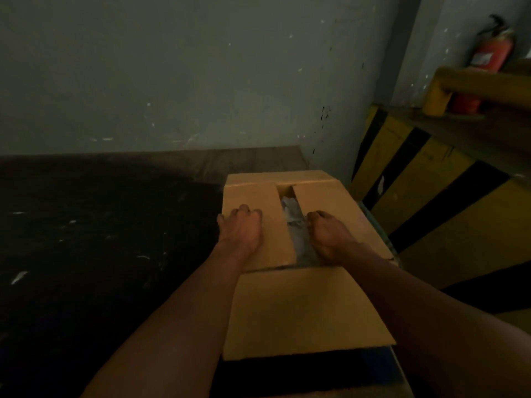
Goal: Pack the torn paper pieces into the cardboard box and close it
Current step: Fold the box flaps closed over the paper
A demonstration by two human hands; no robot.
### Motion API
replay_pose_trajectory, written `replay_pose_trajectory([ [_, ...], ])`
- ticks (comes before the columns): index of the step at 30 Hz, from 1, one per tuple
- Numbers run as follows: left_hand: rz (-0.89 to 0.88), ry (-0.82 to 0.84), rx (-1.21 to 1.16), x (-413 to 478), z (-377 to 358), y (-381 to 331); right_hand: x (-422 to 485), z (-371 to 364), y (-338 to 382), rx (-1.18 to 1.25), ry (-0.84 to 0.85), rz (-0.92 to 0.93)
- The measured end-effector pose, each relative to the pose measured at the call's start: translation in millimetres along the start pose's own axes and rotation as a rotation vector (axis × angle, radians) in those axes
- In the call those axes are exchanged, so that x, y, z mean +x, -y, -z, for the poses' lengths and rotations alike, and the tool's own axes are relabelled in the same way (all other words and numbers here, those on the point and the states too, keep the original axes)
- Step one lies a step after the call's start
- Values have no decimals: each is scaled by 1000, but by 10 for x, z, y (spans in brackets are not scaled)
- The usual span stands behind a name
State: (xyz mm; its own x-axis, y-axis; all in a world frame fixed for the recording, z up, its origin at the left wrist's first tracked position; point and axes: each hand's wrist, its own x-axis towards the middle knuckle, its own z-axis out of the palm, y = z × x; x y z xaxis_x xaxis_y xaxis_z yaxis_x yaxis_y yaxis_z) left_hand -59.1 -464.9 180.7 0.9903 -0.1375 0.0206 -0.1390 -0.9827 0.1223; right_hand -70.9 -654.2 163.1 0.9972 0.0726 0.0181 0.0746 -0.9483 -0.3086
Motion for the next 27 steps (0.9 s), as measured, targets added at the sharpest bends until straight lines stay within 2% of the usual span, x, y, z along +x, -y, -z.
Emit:
replay_pose_trajectory([
  [4, 68, 37, -80, 609, 21, 109, 597, 31, -184, -42, -17, -33],
  [9, 212, 89, -131, 1381, 33, 198, 1260, 83, -521, -141, 40, -117],
  [13, 332, 214, -183, 1825, 102, 286, 1602, 76, -726, -30, -4, -256],
  [18, 432, 353, -240, 2058, 116, 331, 1796, 18, -779, 35, -85, -321],
  [21, 458, 272, -360, 2000, 73, 347, 1796, 32, -795, 106, -157, -312],
  [23, 462, 138, -483, 1910, 41, 338, 1753, 60, -798, 212, -240, -291],
  [27, 369, -131, -707, 1673, -79, 394, 1613, 163, -793, 638, -446, -296],
])
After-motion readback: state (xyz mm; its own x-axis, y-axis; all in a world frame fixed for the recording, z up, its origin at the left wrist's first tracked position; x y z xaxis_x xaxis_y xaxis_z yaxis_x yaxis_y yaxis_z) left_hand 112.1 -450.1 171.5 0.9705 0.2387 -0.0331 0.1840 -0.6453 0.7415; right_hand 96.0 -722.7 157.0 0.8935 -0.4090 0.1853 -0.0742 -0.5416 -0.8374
